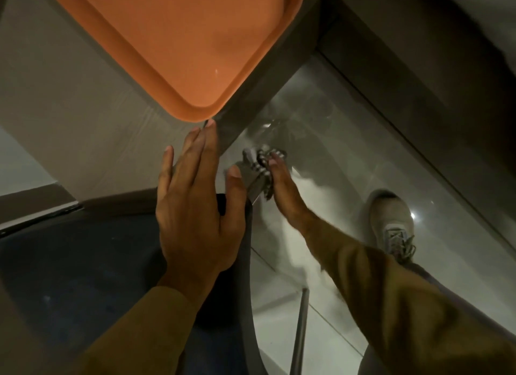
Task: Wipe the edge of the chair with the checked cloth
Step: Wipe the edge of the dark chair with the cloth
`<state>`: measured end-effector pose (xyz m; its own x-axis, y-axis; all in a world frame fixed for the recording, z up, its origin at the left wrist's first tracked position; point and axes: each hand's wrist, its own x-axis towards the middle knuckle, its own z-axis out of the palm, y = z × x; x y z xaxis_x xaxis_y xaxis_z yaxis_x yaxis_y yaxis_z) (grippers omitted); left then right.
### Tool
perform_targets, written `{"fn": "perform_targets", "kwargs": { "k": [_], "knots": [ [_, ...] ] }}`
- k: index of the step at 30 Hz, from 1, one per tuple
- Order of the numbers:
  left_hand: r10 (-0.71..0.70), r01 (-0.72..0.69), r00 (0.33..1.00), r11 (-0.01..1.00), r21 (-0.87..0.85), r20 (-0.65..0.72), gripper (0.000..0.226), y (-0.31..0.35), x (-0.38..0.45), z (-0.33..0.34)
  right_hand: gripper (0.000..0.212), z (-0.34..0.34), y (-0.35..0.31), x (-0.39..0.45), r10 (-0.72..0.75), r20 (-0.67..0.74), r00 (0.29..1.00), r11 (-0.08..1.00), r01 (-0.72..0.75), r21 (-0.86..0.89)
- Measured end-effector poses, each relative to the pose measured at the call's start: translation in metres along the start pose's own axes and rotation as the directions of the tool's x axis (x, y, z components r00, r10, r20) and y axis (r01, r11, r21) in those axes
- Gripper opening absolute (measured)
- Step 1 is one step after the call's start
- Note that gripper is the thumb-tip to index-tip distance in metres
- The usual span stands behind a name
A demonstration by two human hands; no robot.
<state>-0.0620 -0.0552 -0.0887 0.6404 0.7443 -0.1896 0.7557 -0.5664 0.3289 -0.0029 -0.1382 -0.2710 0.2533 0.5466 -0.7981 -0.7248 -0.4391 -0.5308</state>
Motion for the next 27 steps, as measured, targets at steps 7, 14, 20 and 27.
{"fn": "perform_targets", "kwargs": {
  "k": [7,14,20,27],
  "knots": [
    [-0.002,0.002,1.0,1.0,-0.013,0.011,0.063,0.002,0.001,-0.001,0.056,0.012,-0.035,-0.055,-0.007,0.039,0.999,0.993,0.002,0.114],
    [0.017,-0.016,0.999,1.0,-0.015,0.03,0.069,0.002,0.0,-0.001,0.051,0.016,-0.012,-0.082,-0.164,0.062,0.985,0.986,0.162,0.033],
    [0.014,-0.013,1.0,1.0,-0.027,0.011,0.071,-0.001,-0.001,0.002,0.087,-0.002,0.016,0.04,0.116,-0.073,0.991,0.987,-0.107,0.116],
    [0.007,-0.007,1.0,0.999,-0.034,-0.011,0.075,0.004,0.0,-0.001,0.054,0.017,-0.033,-0.097,-0.004,0.048,0.999,0.977,-0.006,0.213]
  ]
}}
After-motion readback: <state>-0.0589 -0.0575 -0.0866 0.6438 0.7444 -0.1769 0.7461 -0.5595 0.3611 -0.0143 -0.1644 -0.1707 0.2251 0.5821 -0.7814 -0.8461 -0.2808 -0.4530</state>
